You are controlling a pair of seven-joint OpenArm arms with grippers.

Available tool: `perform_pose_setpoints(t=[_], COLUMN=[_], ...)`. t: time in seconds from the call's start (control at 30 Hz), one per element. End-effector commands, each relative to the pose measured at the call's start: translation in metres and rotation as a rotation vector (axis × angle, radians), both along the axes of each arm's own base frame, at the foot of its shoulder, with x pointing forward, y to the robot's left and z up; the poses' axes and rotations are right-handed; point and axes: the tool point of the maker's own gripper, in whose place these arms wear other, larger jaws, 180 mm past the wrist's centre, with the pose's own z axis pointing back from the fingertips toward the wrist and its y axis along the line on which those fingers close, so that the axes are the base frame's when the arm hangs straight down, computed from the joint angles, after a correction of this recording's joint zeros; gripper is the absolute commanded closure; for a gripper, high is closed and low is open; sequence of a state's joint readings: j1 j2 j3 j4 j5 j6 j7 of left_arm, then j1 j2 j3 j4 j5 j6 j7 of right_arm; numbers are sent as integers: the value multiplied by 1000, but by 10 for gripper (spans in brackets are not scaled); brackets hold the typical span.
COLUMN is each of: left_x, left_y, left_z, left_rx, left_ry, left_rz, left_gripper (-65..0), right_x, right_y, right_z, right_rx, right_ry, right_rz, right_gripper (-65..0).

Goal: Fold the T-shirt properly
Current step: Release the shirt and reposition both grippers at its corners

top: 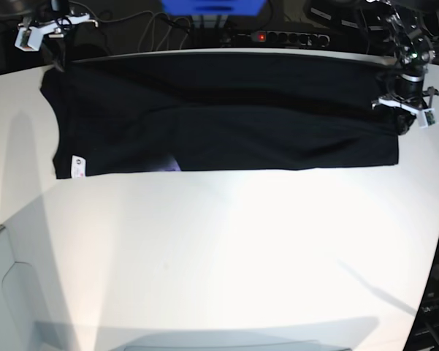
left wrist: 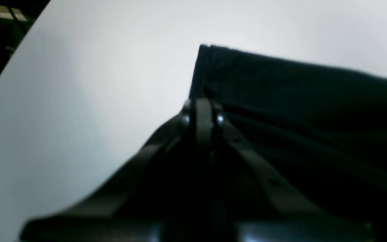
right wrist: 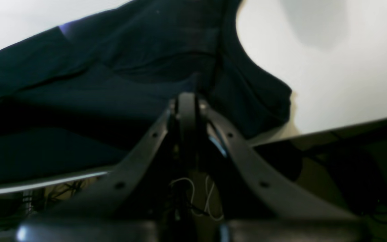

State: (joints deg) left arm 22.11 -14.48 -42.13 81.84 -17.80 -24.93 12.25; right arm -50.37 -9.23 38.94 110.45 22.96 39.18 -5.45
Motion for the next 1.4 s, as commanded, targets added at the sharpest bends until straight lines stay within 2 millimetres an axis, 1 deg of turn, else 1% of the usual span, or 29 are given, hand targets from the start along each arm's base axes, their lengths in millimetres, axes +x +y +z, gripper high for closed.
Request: perform_pose_setpoints(t=[0.0, 0.13, 0.3, 0.37, 0.43, 0.6, 0.67, 0.7, 0.73, 0.8, 0.9, 0.97, 1.1, 1.17, 1.27, 1.37], left_x=[4, 1, -1, -1, -2, -9, -10, -10, -12, -12, -17, -18, -20, -20, -27, -28], left_y=[7, 7, 6, 6, 6, 6, 7, 7, 7, 7, 20, 25, 27, 27, 27, 27], left_z=[15, 12, 11, 11, 10, 6, 6, 6, 6, 7, 13, 15, 16, 15, 12, 11], left_rx=[28, 28, 28, 28, 27, 25, 24, 24, 24, 25, 39, 45, 50, 52, 49, 51], left_ry=[-39, -27, -20, -20, -16, 1, 1, 1, 4, 1, -11, -15, -14, -10, 7, 11], left_rz=[-7, -7, -9, -9, -8, -8, -6, -6, -6, -4, 33, 46, 49, 48, 48, 48], left_gripper=[0, 0, -1, -9, -52, -273, -341, -369, -398, -434, -442, -443, -443, -443, -443, -443], right_x=[1, 3, -1, 2, 4, 5, 5, 6, 11, 19, 35, 47, 69, 75, 82, 80], right_y=[-1, -1, -1, -1, -3, -3, -2, -2, -2, -2, -2, -3, -2, -3, -4, -19], right_z=[9, 8, 0, -1, -2, -4, -4, -4, -2, 1, 6, 10, 4, -9, -30, -40], right_rx=[-1, 3, 20, 23, 24, 29, 32, 32, 32, 31, 30, 23, -69, -90, -85, -90], right_ry=[-36, -41, -23, -31, -37, -38, -39, -40, -56, -81, -127, -162, -142, -95, -31, -8], right_rz=[6, 3, -7, -10, -16, -20, -18, -18, -15, -16, -14, -13, 34, 45, 46, 1], right_gripper=[0, 0, 0, 0, 0, 0, 0, 0, 0, 0, 0, 0, 0, 0, 0, 0])
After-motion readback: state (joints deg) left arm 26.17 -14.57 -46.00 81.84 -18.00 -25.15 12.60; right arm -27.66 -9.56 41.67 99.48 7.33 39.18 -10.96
